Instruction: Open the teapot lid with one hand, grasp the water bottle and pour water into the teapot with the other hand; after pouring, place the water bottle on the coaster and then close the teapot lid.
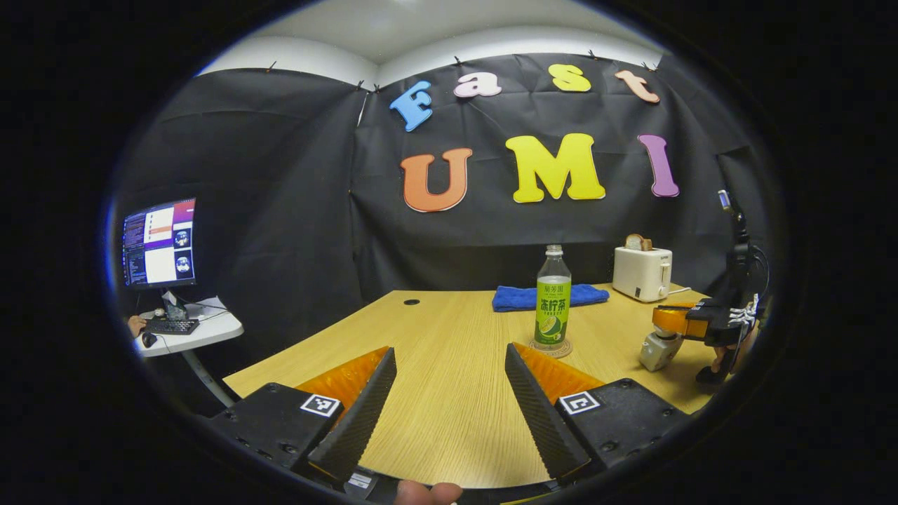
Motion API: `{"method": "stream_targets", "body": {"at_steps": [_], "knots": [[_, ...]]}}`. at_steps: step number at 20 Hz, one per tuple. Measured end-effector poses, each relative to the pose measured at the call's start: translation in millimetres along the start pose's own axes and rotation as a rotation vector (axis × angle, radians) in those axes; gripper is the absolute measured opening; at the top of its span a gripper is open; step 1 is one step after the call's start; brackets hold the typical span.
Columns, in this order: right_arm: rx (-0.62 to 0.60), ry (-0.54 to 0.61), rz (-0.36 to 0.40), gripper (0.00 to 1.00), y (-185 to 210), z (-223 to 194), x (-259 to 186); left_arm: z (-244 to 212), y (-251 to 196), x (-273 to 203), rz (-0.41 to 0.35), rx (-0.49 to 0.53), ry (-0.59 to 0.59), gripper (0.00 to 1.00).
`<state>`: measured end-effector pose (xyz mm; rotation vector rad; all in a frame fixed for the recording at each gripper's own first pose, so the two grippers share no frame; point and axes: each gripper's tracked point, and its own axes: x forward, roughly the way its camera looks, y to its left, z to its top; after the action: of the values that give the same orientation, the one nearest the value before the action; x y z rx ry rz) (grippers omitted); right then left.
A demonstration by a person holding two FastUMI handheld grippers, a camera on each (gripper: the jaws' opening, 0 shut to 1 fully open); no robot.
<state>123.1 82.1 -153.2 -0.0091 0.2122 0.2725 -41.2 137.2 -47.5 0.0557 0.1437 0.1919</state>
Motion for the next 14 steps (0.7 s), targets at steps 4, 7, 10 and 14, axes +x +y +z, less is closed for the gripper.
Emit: {"method": "stream_targets", "body": {"at_steps": [4, 7, 10, 14], "knots": [[0.007, -0.009, -0.008, 0.0, -1, -1, 0, 0, 6, -2, 0.007, -0.006, 0.009, 0.97], [0.002, -0.014, -0.014, 0.0, -2, -3, -2, 0, 5, -3, 0.008, -0.006, 0.01, 0.98], [-0.002, 0.003, -0.011, 0.0, 1, -12, -2, 3, 4, -4, 0.002, -0.003, 0.005, 0.98], [0.004, 0.007, -0.02, 0.0, -1, -15, -1, 6, 0, -4, -0.005, 0.007, 0.002, 0.97]]}}
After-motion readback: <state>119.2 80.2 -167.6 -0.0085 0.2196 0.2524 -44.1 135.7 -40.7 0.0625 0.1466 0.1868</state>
